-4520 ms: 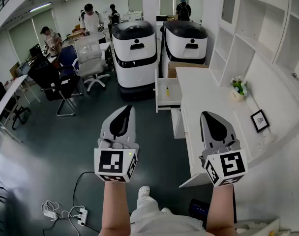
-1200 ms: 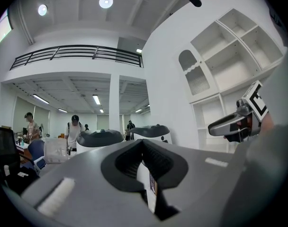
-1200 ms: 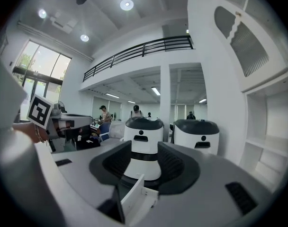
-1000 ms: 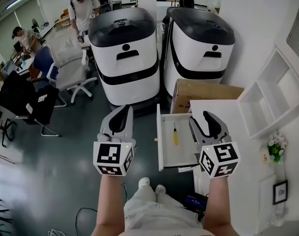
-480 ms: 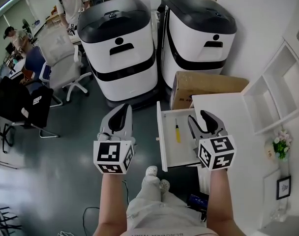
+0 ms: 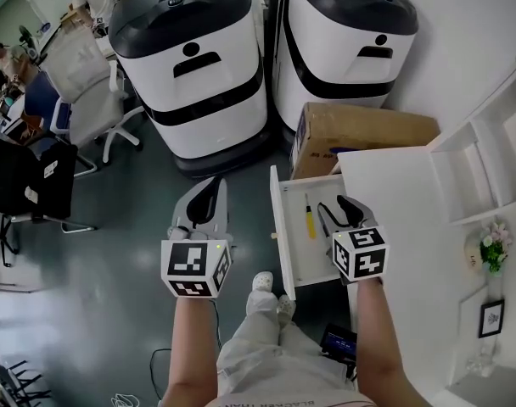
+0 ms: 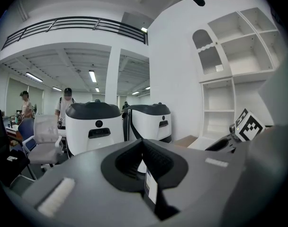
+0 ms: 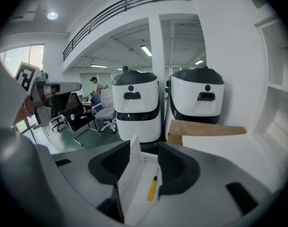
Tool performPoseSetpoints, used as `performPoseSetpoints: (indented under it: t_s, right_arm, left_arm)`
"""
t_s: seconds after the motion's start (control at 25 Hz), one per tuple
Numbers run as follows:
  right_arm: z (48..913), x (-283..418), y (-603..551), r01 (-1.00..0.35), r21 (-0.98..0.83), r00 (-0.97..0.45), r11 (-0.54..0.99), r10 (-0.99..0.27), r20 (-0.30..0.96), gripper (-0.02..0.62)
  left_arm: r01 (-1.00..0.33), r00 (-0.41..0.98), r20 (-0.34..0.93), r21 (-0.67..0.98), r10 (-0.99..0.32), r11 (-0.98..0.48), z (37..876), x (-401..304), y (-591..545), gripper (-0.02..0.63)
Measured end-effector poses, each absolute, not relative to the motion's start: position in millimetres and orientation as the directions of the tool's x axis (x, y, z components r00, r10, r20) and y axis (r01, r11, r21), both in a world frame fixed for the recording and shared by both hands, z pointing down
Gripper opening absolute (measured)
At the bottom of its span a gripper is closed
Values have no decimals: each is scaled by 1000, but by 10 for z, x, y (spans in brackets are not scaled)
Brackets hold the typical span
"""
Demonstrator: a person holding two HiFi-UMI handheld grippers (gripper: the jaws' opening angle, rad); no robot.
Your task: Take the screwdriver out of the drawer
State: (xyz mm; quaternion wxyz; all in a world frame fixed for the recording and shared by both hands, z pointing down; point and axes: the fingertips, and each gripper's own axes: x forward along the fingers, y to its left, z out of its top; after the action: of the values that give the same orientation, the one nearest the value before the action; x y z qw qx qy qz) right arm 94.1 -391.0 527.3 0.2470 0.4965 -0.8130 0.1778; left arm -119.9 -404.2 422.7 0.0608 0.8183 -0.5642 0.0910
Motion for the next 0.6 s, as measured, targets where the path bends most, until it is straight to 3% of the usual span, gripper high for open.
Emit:
performPoseSetpoints:
  t_s: [0.6]
  right_arm:
    - [6957,958,-4130,-931,-152,-309,332,-492,814,173]
  left_arm:
    - [-936,348,322,61,-881,-348,4866,-1381,-4521,9]
